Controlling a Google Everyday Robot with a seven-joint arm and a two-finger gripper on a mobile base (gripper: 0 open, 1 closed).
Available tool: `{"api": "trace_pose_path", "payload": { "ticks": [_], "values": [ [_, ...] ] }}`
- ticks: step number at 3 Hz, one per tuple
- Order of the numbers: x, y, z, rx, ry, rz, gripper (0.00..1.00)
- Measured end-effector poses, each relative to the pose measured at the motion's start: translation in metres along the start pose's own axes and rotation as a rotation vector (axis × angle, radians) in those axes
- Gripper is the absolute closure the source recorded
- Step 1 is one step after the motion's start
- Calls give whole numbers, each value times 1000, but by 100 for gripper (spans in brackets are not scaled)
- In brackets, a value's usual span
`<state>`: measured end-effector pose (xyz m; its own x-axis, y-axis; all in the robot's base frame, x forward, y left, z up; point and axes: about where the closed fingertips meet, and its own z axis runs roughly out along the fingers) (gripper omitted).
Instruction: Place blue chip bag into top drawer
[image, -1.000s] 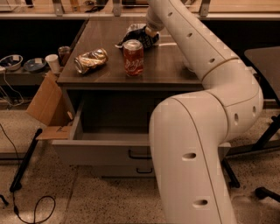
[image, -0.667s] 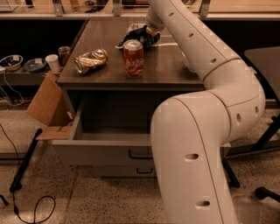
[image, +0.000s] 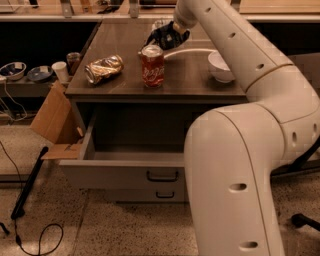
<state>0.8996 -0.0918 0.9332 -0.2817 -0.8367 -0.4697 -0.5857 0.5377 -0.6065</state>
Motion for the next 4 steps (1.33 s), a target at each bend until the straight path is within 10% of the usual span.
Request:
{"api": "trace_pose_path", "payload": {
  "ticks": [4],
  "values": [
    [-2, -64, -124, 150, -184, 190, 100]
  ]
}}
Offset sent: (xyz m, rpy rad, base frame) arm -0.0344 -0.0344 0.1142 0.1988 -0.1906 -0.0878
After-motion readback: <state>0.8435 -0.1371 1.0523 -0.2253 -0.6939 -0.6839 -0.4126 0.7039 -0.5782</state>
